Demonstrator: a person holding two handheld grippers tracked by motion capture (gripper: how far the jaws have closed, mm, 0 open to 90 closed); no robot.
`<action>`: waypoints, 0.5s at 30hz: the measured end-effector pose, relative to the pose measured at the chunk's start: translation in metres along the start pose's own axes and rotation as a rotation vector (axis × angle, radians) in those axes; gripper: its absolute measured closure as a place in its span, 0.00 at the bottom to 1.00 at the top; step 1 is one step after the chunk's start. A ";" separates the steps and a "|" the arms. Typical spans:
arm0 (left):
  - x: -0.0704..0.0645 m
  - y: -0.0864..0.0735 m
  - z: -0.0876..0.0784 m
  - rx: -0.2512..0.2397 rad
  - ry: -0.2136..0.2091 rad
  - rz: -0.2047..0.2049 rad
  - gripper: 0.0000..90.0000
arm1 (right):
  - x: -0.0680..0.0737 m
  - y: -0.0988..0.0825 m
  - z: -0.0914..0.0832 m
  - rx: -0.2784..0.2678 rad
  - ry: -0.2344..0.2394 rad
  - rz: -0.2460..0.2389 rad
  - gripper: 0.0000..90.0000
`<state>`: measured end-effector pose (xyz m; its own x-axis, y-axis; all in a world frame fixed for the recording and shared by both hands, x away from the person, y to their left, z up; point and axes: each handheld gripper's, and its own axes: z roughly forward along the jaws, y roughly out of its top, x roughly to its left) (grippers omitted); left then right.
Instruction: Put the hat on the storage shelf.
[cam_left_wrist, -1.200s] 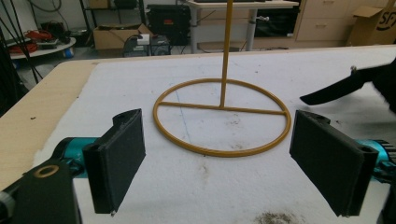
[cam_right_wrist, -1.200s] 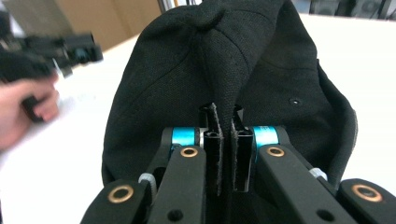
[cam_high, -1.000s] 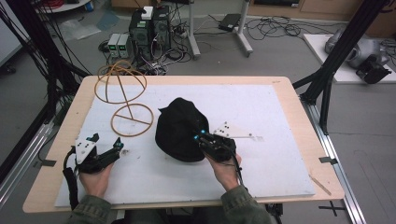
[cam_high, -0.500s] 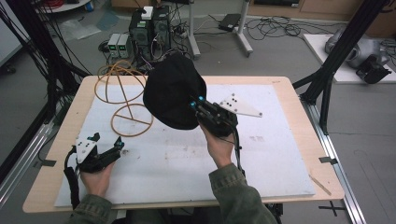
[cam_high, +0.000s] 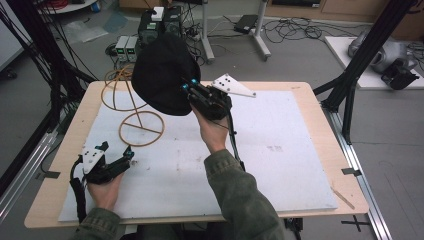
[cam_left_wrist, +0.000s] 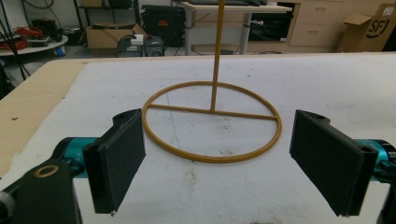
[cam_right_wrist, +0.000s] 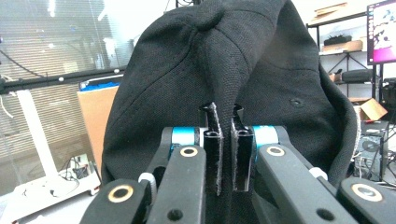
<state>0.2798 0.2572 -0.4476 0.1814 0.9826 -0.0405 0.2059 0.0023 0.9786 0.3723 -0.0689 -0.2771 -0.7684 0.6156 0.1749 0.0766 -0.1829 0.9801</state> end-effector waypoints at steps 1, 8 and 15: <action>0.000 0.000 0.000 -0.002 -0.001 -0.001 0.20 | 0.000 0.002 0.010 0.008 -0.001 -0.006 0.97; 0.002 0.001 0.002 -0.005 -0.003 -0.012 0.20 | 0.002 0.008 0.042 0.030 0.013 -0.010 0.97; 0.003 0.001 0.003 -0.008 -0.012 -0.019 0.20 | 0.010 0.009 0.075 0.071 0.046 -0.020 0.97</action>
<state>0.2833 0.2594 -0.4476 0.1895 0.9799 -0.0616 0.2020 0.0225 0.9791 0.4128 -0.0064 -0.2594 -0.7982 0.5827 0.1529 0.1049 -0.1155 0.9878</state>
